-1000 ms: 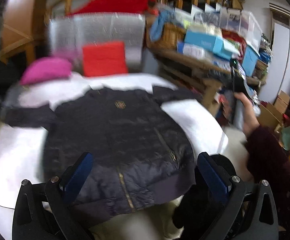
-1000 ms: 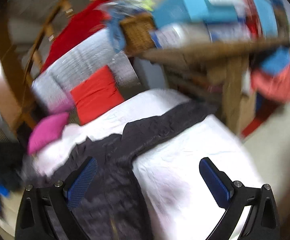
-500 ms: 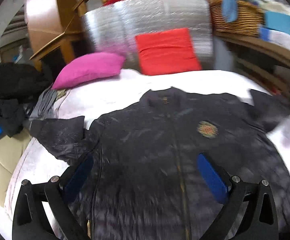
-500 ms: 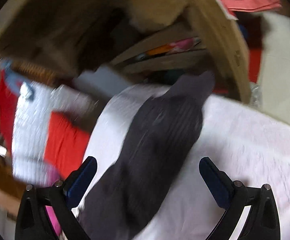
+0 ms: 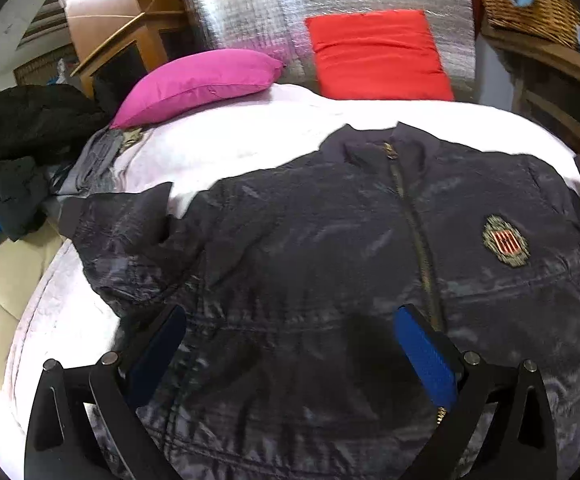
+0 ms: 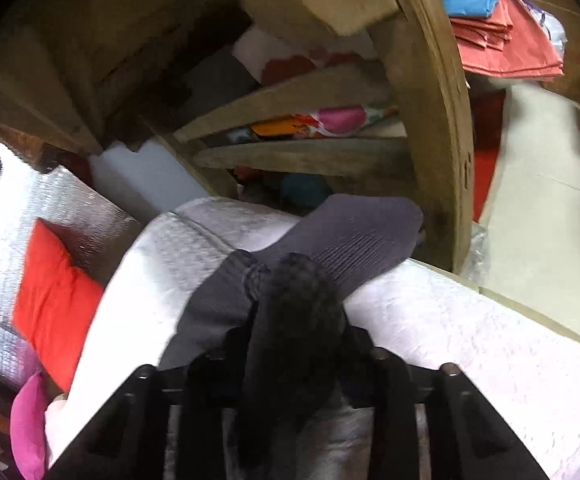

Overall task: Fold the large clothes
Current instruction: 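Grasp the jacket sleeve cuff with the right gripper and lift it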

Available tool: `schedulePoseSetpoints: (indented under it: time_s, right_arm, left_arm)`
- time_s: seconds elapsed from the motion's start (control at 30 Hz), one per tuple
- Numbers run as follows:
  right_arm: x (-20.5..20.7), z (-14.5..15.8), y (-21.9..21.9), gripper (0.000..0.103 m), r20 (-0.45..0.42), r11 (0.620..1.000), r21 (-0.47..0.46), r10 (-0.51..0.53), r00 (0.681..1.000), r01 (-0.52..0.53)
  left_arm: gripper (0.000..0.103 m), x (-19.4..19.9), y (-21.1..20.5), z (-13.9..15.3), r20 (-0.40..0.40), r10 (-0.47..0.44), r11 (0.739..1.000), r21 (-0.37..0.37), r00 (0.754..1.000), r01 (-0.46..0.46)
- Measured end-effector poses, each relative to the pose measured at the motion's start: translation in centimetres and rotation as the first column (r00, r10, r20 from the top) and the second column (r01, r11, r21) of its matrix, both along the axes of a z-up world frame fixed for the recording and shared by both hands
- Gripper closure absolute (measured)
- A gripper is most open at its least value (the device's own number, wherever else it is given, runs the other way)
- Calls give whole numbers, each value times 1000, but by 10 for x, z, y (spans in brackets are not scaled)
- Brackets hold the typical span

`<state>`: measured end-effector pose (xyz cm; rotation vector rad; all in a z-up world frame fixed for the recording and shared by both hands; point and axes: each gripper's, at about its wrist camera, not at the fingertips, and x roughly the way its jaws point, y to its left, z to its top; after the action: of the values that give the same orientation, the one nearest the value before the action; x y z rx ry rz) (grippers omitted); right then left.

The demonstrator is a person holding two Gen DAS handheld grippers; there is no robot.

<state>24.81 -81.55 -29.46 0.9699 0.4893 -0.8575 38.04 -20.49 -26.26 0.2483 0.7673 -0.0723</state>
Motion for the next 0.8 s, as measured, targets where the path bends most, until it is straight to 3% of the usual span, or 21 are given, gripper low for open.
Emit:
schedulePoseSetpoints:
  time_s: [0.2, 0.4, 0.57, 0.8]
  right_arm:
    - [8, 32, 55, 77, 90, 992, -62, 117, 989, -111]
    - [37, 86, 150, 77, 158, 939, -156, 331, 930, -307]
    - [58, 123, 257, 77, 207, 844, -220, 531, 822, -489]
    - [90, 106, 371, 74, 247, 689, -169, 721, 647, -704]
  left_arm:
    - [0, 12, 29, 11, 8, 84, 996, -31, 996, -84]
    - [0, 18, 57, 22, 18, 145, 988, -57, 989, -144]
    - [0, 29, 78, 24, 4, 193, 980, -46, 981, -193]
    - [0, 36, 113, 33, -25, 210, 972, -106, 977, -211]
